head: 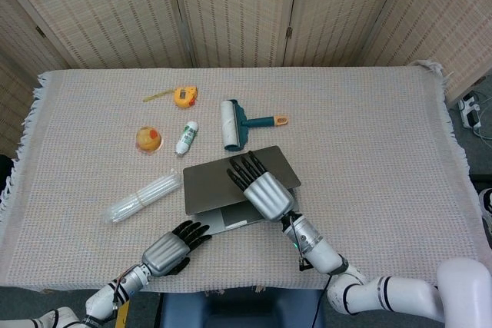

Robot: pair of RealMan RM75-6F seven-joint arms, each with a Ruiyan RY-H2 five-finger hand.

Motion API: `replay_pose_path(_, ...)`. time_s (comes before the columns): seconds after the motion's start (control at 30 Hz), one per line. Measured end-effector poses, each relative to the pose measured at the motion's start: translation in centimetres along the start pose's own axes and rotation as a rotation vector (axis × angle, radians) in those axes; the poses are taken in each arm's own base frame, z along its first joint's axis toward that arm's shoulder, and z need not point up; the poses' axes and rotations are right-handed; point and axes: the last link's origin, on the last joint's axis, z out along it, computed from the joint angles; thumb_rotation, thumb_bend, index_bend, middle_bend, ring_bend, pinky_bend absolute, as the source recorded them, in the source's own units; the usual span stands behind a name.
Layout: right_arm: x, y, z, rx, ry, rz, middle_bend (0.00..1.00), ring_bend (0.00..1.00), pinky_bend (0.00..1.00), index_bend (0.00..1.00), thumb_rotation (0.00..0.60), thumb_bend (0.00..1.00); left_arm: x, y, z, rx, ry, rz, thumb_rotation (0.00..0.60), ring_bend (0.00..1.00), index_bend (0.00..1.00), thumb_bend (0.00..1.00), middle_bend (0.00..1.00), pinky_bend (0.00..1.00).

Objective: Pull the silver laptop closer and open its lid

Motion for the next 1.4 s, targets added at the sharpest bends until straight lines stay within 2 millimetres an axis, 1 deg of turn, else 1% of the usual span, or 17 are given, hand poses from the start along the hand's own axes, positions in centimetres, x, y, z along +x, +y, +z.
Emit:
replay_pose_path(0.17,0.8,0.6,1.2,-0.035,0.006,0.011,0.0,0.0,0.0,0.0,0.6,0.48,0.0,0.1,0.0,-0.001,-0.001,0.005,0.6,0.01,0.05,0.65,0.0,0.0)
replay_pose_path(0.77,2.5,2.2,4.7,-0.131,0.004,0.047,0.0,0.0,0.0,0.0,0.6,0.48,0.0,0.2,-0.1,-0.004,0.002,0.012,0.6,0.01,0.06,0.65,0.0,0.0)
replay_pose_path(1.03,2.9,3.1,6.2,-0.17,-0.005,0.051,0.0,0.0,0.0,0.0,0.6,0.48,0.0,0.3,-0.2,-0.007,-0.001,0.019,0.6,0.01,0.06,0.65,0.0,0.0)
replay_pose_path(1.4,3.9,4.5,8.8,-0.234,-0.01,0.057,0.0,0.0,0.0,0.0,0.6,0.48,0.2,0.5,-0.2,-0.008,-0.003,0.024,0.6,0.01,0.06,0.65,0.0,0.0)
